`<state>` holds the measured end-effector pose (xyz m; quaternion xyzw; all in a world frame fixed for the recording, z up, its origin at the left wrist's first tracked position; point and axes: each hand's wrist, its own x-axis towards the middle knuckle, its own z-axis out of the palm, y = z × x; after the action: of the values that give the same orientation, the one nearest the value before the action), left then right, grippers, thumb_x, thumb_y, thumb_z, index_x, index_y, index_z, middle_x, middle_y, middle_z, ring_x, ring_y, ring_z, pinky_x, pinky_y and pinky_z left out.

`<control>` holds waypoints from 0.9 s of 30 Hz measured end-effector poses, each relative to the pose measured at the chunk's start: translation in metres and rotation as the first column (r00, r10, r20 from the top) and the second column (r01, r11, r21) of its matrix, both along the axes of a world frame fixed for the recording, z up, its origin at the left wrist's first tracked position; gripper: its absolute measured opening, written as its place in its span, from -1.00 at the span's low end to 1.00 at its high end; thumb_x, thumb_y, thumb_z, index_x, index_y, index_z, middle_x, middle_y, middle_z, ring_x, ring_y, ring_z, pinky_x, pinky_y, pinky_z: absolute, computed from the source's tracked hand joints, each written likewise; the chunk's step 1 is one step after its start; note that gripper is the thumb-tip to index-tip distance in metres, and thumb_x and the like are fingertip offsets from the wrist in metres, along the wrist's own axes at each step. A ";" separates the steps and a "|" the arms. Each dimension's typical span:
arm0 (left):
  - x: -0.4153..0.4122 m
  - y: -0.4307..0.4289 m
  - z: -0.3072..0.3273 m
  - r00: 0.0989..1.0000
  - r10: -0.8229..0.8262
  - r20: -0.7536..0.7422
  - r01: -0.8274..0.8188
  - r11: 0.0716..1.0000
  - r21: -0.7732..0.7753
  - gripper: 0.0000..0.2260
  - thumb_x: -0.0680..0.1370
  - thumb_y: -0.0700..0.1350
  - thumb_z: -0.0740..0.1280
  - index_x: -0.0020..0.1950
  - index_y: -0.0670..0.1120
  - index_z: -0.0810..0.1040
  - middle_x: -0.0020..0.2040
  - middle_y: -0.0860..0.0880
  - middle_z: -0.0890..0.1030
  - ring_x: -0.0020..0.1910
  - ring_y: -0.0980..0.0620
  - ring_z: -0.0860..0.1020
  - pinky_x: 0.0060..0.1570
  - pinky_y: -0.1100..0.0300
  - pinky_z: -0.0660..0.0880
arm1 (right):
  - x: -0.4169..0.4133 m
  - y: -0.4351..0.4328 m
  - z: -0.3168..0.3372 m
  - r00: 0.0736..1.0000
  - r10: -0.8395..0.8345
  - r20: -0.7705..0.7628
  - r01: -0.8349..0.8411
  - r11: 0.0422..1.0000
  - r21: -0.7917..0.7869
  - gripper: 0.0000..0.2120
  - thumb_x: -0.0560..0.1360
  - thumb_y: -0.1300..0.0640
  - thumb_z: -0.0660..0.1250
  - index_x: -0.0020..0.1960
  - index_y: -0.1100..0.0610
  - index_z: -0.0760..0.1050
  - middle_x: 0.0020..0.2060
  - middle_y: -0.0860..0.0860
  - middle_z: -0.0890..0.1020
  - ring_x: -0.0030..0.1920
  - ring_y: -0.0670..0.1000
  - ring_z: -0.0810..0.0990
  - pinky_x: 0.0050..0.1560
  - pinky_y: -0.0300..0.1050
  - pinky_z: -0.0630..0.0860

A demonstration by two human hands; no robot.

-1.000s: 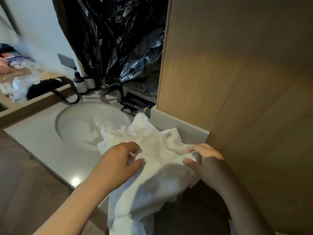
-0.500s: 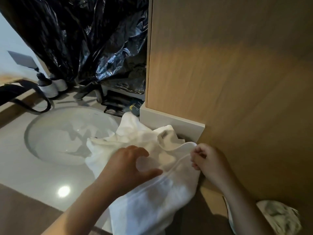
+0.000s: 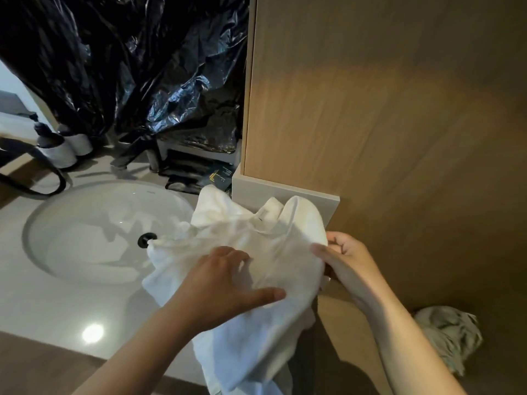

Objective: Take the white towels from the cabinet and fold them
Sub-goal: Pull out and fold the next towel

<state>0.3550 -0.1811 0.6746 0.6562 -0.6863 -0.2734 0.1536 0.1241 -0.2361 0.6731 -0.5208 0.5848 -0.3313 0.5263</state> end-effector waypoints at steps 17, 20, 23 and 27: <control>0.047 0.018 -0.031 0.959 0.239 -0.153 -0.234 0.971 0.054 -0.45 0.29 0.23 0.48 0.19 0.04 0.50 0.08 0.10 0.55 0.03 0.09 0.51 -0.05 0.19 0.46 | 0.031 0.001 0.003 0.860 0.200 -0.470 -0.130 0.975 0.178 -0.38 0.54 -0.23 0.26 0.52 0.01 0.26 0.47 0.03 0.36 0.41 0.08 0.38 0.28 -0.06 0.41; 0.052 0.020 -0.037 0.956 0.243 -0.164 -0.244 0.970 0.015 -0.46 0.37 0.11 0.51 0.30 0.12 0.41 0.12 0.15 0.52 0.11 0.09 0.50 -0.16 0.38 0.35 | 0.033 0.007 -0.016 0.947 0.142 -0.289 -0.025 0.927 0.374 -0.12 0.47 -0.34 0.29 0.60 -0.02 -0.03 0.55 0.01 0.18 0.47 0.16 0.29 0.17 0.05 0.50; 0.051 0.024 -0.042 0.939 0.259 -0.228 -0.277 0.959 -0.052 -0.10 0.37 0.06 0.54 0.55 0.15 0.06 0.31 0.13 0.41 0.30 0.03 0.43 0.01 0.25 0.35 | 0.041 0.010 -0.040 1.000 0.000 0.020 -0.010 0.872 0.489 -0.10 0.43 -0.30 0.38 0.58 -0.03 0.01 0.45 0.00 0.36 0.37 0.11 0.41 0.17 -0.01 0.47; 0.045 0.028 -0.040 0.950 0.265 -0.163 -0.309 0.864 -0.397 0.13 0.24 -0.15 0.64 0.57 0.13 -0.06 0.54 -0.16 0.18 0.43 0.02 0.26 0.14 0.11 0.43 | 0.049 0.016 -0.049 0.993 -0.010 0.114 -0.037 0.916 0.400 -0.68 0.48 -0.02 0.45 0.18 0.00 0.48 0.02 -0.01 0.66 0.05 0.00 0.62 0.08 -0.10 0.54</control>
<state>0.4005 -0.1535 0.6350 0.6878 -0.6146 -0.1278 0.3644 0.1736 -0.2204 0.6241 -0.3862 0.6058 -0.2299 0.6565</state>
